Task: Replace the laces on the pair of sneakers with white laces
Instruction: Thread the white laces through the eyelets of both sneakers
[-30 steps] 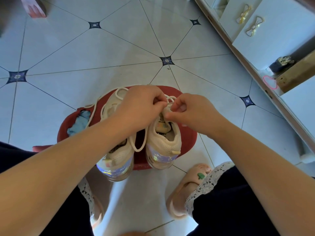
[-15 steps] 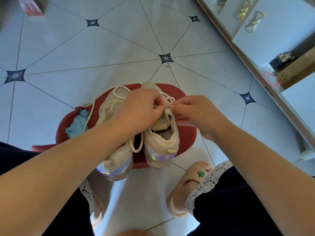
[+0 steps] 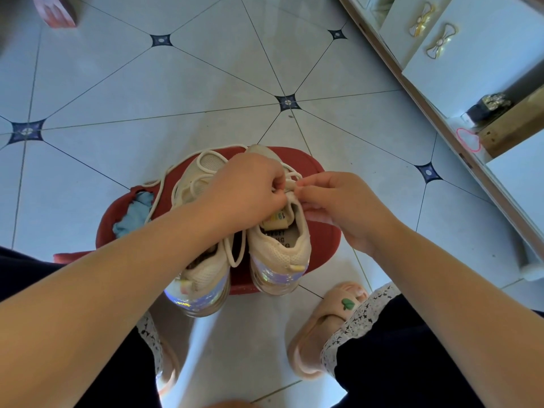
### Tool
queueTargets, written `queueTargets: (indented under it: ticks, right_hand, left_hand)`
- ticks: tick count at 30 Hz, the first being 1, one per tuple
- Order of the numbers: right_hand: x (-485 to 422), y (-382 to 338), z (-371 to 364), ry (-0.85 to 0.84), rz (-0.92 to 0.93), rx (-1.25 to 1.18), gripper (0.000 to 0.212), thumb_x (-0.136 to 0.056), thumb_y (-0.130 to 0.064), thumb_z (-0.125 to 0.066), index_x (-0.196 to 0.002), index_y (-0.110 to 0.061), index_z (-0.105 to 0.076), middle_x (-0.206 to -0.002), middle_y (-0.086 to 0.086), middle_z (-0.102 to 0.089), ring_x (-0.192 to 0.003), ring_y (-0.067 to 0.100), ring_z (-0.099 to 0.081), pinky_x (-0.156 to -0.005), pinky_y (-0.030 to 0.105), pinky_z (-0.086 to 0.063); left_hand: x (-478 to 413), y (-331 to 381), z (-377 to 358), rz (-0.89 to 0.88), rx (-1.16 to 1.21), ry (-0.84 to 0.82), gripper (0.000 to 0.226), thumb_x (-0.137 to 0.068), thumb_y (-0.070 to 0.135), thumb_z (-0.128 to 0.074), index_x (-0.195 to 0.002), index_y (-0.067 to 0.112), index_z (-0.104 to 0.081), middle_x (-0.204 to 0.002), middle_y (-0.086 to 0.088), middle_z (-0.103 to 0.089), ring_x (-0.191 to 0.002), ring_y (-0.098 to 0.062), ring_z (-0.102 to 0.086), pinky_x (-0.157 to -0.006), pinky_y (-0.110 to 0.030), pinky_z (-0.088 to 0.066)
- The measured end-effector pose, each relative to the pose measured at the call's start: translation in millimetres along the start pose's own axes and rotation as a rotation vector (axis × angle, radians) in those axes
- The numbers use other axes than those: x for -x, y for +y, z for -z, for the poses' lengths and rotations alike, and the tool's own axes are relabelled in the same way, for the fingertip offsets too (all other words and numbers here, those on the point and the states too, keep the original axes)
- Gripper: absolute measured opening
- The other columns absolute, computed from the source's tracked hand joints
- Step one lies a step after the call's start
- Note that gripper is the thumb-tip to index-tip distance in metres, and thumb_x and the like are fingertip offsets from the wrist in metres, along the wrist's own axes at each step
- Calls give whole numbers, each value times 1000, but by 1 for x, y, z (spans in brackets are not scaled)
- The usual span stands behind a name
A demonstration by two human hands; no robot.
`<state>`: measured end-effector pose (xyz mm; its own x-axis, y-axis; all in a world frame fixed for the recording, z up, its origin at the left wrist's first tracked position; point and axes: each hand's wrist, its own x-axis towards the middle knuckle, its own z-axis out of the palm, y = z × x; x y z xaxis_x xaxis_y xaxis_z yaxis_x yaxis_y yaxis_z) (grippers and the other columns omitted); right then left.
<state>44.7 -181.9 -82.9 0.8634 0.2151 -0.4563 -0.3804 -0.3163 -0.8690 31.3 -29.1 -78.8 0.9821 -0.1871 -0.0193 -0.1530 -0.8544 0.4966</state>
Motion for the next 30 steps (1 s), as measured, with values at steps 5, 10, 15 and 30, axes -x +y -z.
queueTargets:
  ticks: [5,10,15,30]
  right_hand:
    - [1,1,0,-7,60,74,10,-83,-12,-67,-92,-14,-71,-87,2,-73,-80,9,-69,-72,21,-57]
    - [1,2,4,-36,49,45,13,-88,-11,-60,-90,-17,-71,-87,2,-73,-80,9,-68,-73,21,-56]
    - [1,5,3,-50,45,-15,17,-88,-5,-58,-89,-17,-70,-76,-3,-71,-70,3,-66,-64,14,-52]
    - [-8,10,-2,-32,-39,-141,13,-85,-9,-64,-73,-14,-65,-63,-5,-68,-62,5,-64,-64,18,-55]
  left_hand:
    - [0,6,1,-11,-59,-13,18,-83,20,-52,-86,12,-68,-78,-5,-65,-76,-21,-57,-63,-29,-40]
    - [-4,9,4,18,-93,-39,20,-81,21,-54,-84,9,-69,-78,-7,-65,-75,-22,-59,-63,-30,-41]
    - [-9,9,6,17,-129,-67,21,-81,21,-54,-88,7,-68,-84,-8,-63,-78,-22,-57,-67,-32,-42]
    - [-3,-3,-6,93,294,19,9,-87,18,-57,-89,24,-63,-74,18,-52,-74,-2,-50,-61,-7,-31]
